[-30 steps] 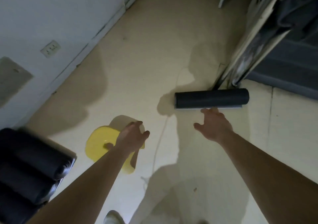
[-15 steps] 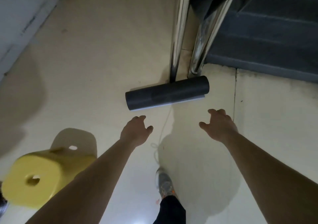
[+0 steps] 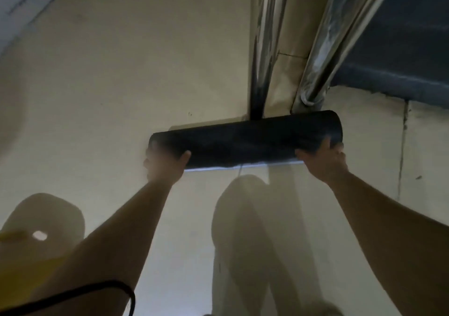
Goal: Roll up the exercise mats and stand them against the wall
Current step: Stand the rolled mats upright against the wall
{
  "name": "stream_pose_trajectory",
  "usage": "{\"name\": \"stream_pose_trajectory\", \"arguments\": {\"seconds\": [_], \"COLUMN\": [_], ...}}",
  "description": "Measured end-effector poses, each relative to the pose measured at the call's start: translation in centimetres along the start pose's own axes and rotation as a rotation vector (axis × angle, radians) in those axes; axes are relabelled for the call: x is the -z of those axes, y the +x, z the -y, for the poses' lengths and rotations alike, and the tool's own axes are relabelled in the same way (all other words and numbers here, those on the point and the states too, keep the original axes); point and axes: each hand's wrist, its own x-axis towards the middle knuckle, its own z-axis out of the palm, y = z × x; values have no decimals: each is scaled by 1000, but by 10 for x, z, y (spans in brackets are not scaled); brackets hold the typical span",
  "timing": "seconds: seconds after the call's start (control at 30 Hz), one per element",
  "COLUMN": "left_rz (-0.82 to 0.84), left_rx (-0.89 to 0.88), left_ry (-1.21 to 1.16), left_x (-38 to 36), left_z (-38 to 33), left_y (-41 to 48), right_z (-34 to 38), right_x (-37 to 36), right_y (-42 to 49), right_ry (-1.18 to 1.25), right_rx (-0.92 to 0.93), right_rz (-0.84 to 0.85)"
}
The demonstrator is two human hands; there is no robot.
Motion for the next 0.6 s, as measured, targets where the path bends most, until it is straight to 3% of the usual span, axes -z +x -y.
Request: {"name": "stream_pose_trajectory", "arguments": {"seconds": [0.13, 0.23, 0.47, 0.6], "left_rz": [-63, -55, -149, -89], "left_rx": [172, 178, 81, 76], "left_ry": [-150, -265, -232, -84], "left_x": [-24, -31, -35, -37], "left_z": [14, 32, 39, 37], "left_y": [59, 82, 88, 94], "right_z": [-14, -23, -20, -20], "right_x": [-18, -31, -54, -62], "right_y": [64, 87, 85, 91], "right_ry": [120, 186, 101, 63], "right_rx": [-81, -84, -54, -71], "right_rz": [-170, -199, -327, -327]}}
